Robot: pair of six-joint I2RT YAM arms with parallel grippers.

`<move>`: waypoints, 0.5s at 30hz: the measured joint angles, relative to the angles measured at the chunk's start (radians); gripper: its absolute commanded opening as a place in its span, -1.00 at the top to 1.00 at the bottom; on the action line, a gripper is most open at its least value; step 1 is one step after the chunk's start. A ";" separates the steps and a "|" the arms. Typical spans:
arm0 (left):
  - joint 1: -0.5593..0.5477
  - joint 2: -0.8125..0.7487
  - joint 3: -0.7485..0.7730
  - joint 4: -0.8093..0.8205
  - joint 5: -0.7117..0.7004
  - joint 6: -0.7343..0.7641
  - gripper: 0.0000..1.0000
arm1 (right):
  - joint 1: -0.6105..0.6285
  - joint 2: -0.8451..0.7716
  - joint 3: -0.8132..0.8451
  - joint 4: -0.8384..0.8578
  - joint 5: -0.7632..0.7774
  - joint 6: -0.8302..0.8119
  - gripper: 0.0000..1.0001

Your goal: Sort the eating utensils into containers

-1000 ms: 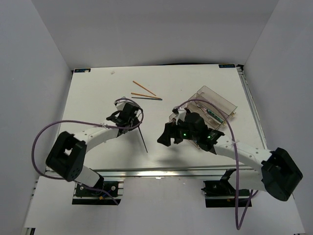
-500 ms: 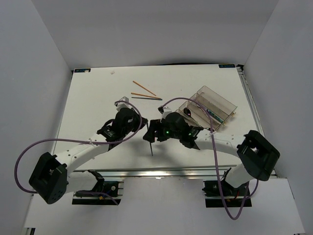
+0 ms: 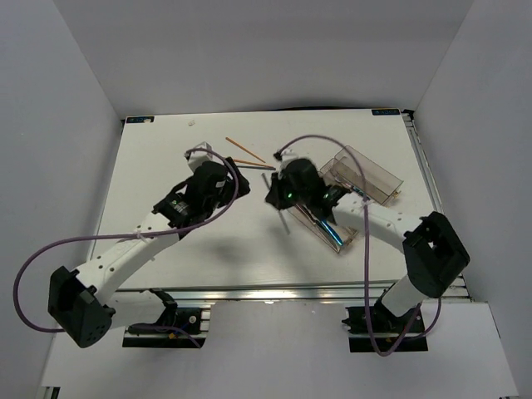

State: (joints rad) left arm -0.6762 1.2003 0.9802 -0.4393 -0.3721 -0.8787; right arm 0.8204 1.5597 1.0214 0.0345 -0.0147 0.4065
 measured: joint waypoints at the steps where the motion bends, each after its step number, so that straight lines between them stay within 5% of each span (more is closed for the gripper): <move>1: 0.000 -0.011 0.040 -0.040 -0.033 0.029 -0.96 | -0.055 0.001 0.047 -0.063 0.000 -0.065 1.00; 8: 0.000 -0.233 -0.041 -0.167 -0.119 0.230 -0.96 | -0.429 0.047 0.299 -0.364 0.145 -0.625 1.00; 15: 0.000 -0.277 -0.177 -0.215 -0.118 0.308 -0.96 | -0.571 0.178 0.306 -0.435 0.282 -0.972 1.00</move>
State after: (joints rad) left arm -0.6762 0.9230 0.8028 -0.6544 -0.4904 -0.5709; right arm 0.2489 1.7374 1.3277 -0.4004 0.2676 -0.5659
